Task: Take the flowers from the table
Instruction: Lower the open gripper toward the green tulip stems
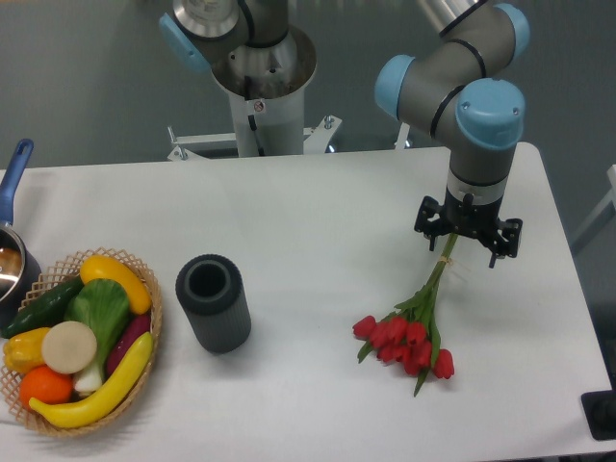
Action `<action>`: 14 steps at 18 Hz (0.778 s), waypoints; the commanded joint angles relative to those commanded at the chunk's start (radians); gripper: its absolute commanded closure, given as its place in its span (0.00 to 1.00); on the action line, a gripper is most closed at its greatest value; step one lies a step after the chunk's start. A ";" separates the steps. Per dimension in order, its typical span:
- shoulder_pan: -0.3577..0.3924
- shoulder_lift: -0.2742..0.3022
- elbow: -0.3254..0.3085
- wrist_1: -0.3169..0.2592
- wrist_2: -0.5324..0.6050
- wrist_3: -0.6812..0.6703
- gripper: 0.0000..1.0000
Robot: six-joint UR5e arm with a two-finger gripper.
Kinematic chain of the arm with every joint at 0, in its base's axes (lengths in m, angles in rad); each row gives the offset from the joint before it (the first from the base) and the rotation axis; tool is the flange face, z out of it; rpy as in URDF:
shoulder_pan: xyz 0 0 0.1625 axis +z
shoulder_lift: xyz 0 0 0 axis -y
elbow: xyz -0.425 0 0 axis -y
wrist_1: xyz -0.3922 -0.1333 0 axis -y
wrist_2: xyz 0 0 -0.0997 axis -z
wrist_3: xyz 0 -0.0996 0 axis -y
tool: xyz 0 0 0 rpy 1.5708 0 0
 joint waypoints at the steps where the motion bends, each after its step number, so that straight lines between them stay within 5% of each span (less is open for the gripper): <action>1: 0.000 0.000 -0.002 0.000 0.000 0.000 0.00; 11: 0.002 0.002 -0.014 0.008 0.000 -0.011 0.00; 14: 0.002 0.002 -0.057 0.079 -0.005 -0.011 0.00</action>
